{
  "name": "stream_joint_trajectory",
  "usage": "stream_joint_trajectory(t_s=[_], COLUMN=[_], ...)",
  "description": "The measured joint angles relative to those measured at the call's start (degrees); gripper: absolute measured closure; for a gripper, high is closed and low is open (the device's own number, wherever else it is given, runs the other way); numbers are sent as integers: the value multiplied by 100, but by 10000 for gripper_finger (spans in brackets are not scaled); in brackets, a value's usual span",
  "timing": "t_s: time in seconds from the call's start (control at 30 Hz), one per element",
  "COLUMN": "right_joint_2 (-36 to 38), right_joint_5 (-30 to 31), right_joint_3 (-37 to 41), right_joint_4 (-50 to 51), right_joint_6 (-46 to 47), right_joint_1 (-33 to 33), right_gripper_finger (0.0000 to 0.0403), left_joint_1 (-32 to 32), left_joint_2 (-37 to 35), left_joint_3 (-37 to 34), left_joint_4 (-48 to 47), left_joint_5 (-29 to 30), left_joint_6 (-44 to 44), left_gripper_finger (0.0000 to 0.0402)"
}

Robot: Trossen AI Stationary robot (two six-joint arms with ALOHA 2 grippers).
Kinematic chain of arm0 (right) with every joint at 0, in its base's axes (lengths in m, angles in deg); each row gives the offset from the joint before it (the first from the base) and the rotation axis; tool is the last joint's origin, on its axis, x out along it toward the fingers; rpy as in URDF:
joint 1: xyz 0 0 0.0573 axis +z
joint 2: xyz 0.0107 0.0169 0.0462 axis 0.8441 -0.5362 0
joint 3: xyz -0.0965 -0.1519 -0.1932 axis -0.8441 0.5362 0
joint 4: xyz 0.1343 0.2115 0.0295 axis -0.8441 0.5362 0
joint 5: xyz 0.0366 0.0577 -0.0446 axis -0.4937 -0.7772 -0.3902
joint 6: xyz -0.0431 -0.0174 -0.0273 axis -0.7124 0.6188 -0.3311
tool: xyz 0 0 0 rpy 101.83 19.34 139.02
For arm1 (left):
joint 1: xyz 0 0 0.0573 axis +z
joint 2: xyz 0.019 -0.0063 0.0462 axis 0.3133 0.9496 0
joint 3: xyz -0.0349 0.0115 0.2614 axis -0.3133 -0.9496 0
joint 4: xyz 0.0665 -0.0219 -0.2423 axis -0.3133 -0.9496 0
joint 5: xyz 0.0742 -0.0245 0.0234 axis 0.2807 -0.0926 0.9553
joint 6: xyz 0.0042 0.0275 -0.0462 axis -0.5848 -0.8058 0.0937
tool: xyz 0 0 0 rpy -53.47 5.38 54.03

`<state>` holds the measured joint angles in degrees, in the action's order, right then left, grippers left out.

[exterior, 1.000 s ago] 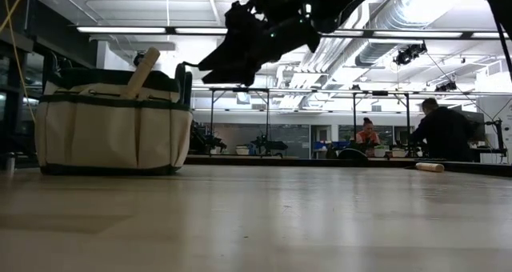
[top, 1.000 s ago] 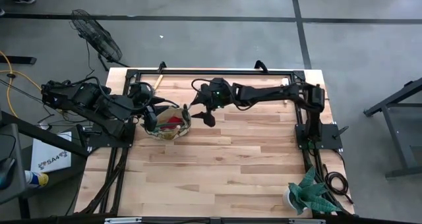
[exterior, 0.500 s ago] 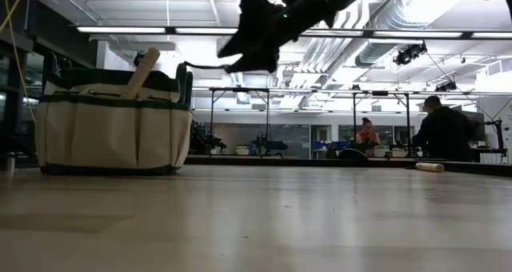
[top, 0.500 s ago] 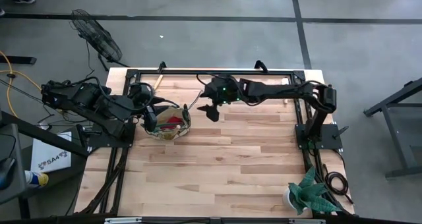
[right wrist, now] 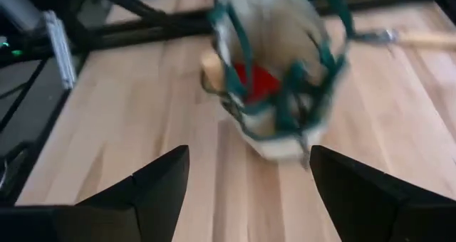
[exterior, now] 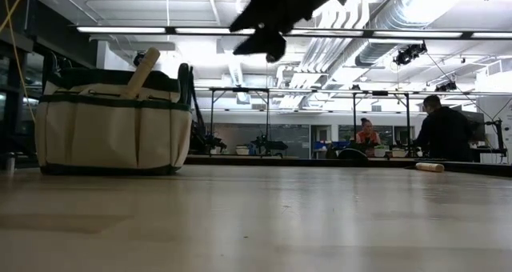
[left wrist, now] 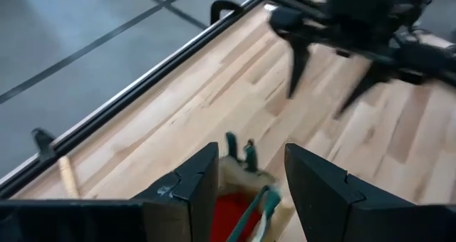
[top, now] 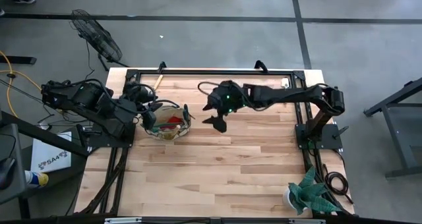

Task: Pick & Place Garden tools in Gardening bag
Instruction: Adjust the white gardening bag

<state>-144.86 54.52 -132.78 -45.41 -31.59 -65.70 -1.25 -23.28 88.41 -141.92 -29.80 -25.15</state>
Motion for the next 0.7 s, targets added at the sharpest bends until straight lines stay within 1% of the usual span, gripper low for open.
stream_joint_trajectory(t_s=[0.13,0.27,0.43,0.63,0.7], right_joint_2=[-13,-13,-96,-455,-565], right_joint_5=[302,727,780,748,856], right_joint_3=[0,0,-6,-10,-10], right_joint_4=[-847,-1504,-1521,-1717,-1492], right_joint_6=[-15,-271,-266,205,458], right_joint_1=[320,551,516,504,510], right_gripper_finger=[119,119,126,143,147], left_joint_1=[0,0,0,0,0], left_joint_2=[0,0,0,2,21], left_joint_3=[0,0,0,0,0], left_joint_4=[-115,-113,-113,-62,-77], left_joint_5=[96,138,140,151,146], left_joint_6=[123,93,75,160,204], left_gripper_finger=[245,245,245,245,245])
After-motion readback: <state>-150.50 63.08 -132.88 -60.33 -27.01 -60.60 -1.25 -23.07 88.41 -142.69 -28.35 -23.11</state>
